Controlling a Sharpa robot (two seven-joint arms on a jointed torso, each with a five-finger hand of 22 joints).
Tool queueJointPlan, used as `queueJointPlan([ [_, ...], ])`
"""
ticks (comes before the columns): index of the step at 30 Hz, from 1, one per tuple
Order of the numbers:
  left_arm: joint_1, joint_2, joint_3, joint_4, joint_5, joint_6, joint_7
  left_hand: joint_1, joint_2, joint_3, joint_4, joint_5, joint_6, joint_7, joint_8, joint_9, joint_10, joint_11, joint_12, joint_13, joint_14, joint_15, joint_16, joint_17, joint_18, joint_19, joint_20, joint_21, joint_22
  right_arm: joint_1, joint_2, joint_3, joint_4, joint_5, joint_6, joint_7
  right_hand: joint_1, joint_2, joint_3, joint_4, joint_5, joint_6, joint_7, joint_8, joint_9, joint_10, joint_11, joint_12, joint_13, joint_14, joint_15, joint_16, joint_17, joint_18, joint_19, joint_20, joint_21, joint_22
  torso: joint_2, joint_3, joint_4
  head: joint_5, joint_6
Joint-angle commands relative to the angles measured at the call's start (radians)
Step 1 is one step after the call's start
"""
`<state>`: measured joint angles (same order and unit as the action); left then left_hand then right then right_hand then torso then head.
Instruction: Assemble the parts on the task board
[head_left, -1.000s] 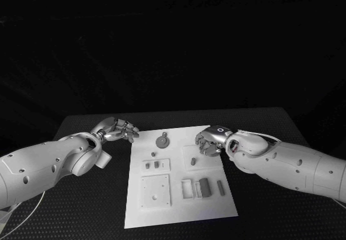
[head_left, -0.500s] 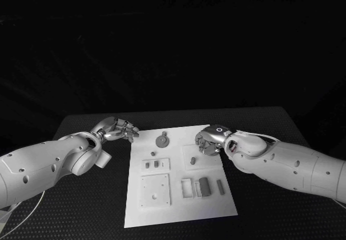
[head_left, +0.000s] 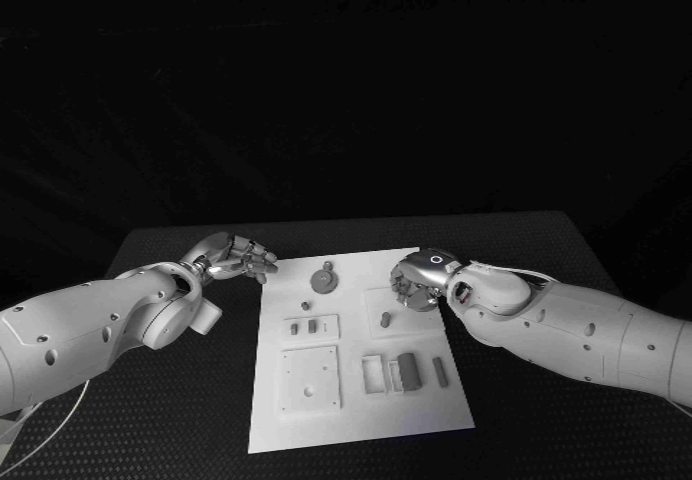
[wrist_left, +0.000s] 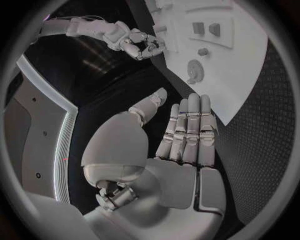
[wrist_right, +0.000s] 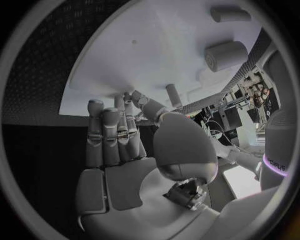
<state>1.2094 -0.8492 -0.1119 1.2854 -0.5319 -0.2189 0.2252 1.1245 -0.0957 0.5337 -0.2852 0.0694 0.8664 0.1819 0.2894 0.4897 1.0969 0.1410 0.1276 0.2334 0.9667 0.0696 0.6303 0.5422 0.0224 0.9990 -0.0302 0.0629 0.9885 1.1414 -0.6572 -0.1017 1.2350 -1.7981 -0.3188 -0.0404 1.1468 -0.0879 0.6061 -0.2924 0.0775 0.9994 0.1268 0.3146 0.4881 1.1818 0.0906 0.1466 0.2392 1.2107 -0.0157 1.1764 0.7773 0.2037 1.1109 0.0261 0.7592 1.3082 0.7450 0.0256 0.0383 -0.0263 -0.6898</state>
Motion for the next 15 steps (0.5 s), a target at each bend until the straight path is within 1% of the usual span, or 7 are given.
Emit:
queueJointPlan([
  [1, 0.001, 0.001, 0.001, 0.002, 0.007, 0.008, 0.005, -0.012, 0.001, -0.004, 0.000, -0.002, -0.008, 0.000, 0.004, -0.001, -0.009, 0.001, 0.004, -0.001, 0.004, 0.000, -0.005, 0.001, 0.004, 0.002, 0.001, 0.004, -0.002, -0.017, 0.001, -0.016, -0.004, -0.042, 0.064, -0.011, 0.016, 0.002, 0.007, 0.000, 0.003, 0.002, -0.001, 0.006, 0.001, 0.010, -0.004, -0.002, -0.003, 0.001, -0.009, 0.007, -0.002, 0.058, 0.000, -0.009, 0.006, 0.021, 0.000, -0.0004, 0.0002, -0.001, -0.002],
  [8, 0.001, 0.000, 0.001, 0.002, 0.007, 0.006, 0.004, -0.012, 0.001, -0.004, 0.000, -0.002, -0.008, 0.000, 0.005, -0.001, -0.010, 0.001, 0.004, -0.001, 0.004, 0.000, -0.006, 0.002, 0.004, 0.002, 0.001, 0.004, -0.003, -0.022, 0.002, -0.026, -0.004, -0.057, 0.057, -0.021, 0.032, -0.004, 0.009, 0.000, 0.003, 0.014, -0.006, 0.010, 0.002, 0.020, -0.008, -0.006, -0.002, 0.000, -0.013, 0.009, -0.008, 0.058, -0.002, -0.011, 0.009, 0.021, 0.000, 0.0003, -0.0002, -0.002, -0.004],
  [11, 0.001, 0.000, 0.001, 0.002, 0.007, 0.007, 0.004, -0.012, 0.001, -0.005, 0.000, -0.002, -0.009, 0.000, 0.004, -0.001, -0.010, 0.001, 0.005, -0.001, 0.004, 0.000, -0.007, 0.002, 0.004, 0.002, 0.001, 0.004, -0.003, -0.024, 0.002, -0.027, -0.005, -0.056, 0.055, -0.022, 0.032, -0.007, 0.008, 0.000, 0.002, 0.016, -0.007, 0.010, 0.003, 0.013, -0.005, -0.014, -0.005, -0.005, -0.011, 0.006, -0.013, 0.058, -0.004, -0.009, 0.008, 0.020, 0.000, 0.0000, -0.0004, -0.002, -0.004],
  [15, 0.001, 0.000, 0.001, 0.002, 0.007, 0.007, 0.003, -0.013, 0.001, -0.005, 0.000, -0.002, -0.011, 0.001, 0.004, -0.001, -0.010, 0.001, 0.005, -0.002, 0.005, 0.000, -0.007, 0.003, 0.004, 0.002, 0.001, 0.004, -0.004, -0.024, 0.002, -0.027, -0.004, -0.055, 0.053, -0.023, 0.036, -0.007, 0.008, 0.000, 0.003, 0.012, -0.005, 0.007, 0.003, 0.005, -0.001, -0.023, -0.009, -0.007, -0.007, 0.006, -0.017, 0.058, -0.005, -0.009, 0.008, 0.019, 0.000, 0.0007, -0.0004, -0.001, -0.004],
])
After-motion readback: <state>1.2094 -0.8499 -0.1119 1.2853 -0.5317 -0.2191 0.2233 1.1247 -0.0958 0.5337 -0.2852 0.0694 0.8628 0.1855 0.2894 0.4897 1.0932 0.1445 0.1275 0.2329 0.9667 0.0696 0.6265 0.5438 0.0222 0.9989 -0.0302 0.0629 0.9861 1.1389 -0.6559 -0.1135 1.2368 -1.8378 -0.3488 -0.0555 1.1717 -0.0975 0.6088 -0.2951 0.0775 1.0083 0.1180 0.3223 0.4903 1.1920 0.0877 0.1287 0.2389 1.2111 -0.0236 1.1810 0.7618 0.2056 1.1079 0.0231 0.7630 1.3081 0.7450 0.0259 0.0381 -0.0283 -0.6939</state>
